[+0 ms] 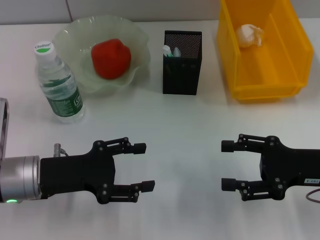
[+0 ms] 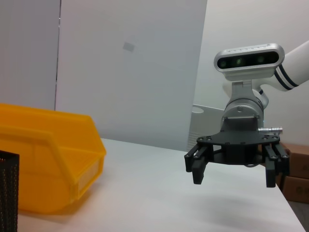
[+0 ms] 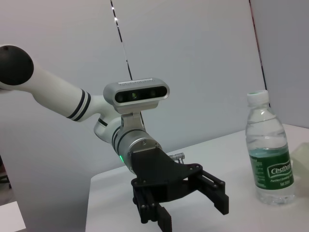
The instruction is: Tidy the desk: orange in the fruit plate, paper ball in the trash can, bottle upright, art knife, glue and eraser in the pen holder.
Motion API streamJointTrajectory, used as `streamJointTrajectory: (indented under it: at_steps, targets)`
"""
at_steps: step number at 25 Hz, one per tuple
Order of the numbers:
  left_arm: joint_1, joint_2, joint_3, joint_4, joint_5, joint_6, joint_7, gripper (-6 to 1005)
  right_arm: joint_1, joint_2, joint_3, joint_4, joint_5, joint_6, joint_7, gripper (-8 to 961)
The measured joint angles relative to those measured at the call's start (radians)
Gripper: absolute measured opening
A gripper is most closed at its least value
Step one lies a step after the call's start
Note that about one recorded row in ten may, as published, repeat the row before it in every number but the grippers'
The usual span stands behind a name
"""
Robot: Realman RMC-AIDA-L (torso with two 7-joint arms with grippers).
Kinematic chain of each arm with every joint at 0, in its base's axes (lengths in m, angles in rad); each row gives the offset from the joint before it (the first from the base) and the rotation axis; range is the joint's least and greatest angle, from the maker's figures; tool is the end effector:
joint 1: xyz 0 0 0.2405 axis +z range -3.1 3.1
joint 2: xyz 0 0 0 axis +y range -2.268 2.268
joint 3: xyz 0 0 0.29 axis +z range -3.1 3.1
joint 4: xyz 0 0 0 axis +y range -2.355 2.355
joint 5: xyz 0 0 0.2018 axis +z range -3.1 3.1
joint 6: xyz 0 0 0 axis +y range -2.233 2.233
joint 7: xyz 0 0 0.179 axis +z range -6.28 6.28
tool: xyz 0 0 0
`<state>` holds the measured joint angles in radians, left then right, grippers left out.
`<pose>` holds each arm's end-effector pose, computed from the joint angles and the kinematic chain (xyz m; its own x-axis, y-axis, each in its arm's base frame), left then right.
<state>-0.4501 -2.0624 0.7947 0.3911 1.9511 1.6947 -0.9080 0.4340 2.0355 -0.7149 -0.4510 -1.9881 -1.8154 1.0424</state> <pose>-0.2816 0.2704 -0.0858 0.8191 0.1495 0.5538 0.2081 -0.9771 -0.0440 0.2832 0.2675 -0.0563 0.7759 -0.2304 -0.5873 -0.2698 -0.9627 0.0212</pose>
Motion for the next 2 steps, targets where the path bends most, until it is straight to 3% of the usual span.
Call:
streamJointTrajectory:
  at_steps: [2]
  targets:
    - [-0.001,0.0,0.0,0.0,0.0,0.0,0.0,811,0.0,0.0,-0.001,0.0,0.0,-0.002,-0.002,820]
